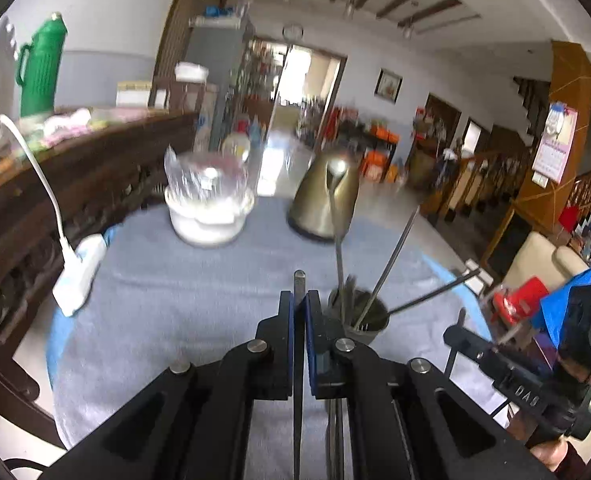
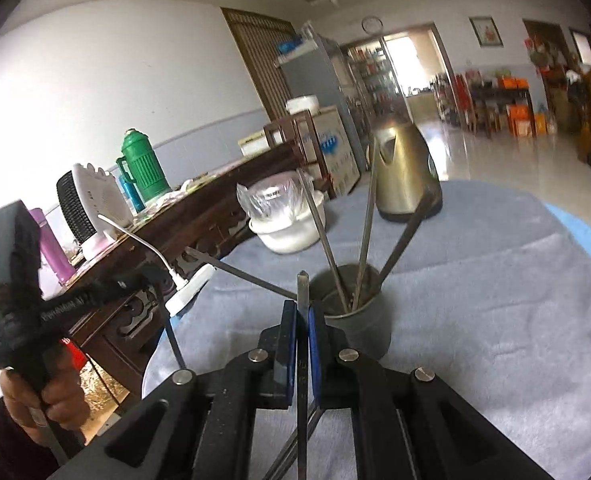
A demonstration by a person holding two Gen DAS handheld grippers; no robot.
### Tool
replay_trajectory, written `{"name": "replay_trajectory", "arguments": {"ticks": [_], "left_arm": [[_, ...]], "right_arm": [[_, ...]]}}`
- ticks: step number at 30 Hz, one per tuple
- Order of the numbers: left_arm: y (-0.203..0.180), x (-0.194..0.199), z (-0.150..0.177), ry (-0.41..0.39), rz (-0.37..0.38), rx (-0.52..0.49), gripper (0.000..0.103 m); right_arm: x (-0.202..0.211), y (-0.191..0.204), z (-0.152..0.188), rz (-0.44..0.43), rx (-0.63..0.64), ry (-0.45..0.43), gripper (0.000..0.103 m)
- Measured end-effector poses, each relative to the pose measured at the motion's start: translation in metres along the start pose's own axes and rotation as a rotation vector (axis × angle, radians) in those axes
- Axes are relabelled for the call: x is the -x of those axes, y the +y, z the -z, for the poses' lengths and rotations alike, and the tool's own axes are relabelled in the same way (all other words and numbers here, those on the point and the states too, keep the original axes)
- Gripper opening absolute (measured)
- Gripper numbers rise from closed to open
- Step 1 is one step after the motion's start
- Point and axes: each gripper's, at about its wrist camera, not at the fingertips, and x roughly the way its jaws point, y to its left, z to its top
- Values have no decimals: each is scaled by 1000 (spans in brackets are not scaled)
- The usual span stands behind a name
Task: Organize utensils
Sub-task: 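Lift both held chopsticks and carry them above the grey cup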
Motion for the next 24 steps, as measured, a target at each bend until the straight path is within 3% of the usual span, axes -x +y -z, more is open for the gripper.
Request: {"name": "replay_trajectory", "arguments": {"ticks": [8,24], "left_arm": [[-15,14,-7,-43,-29,-46,5],[-21,11,-8,-32,-76,-70,6]], "right_arm": [[18,9,-7,10,39,-69,6],[21,6,-7,18,27,-67,6]]}}
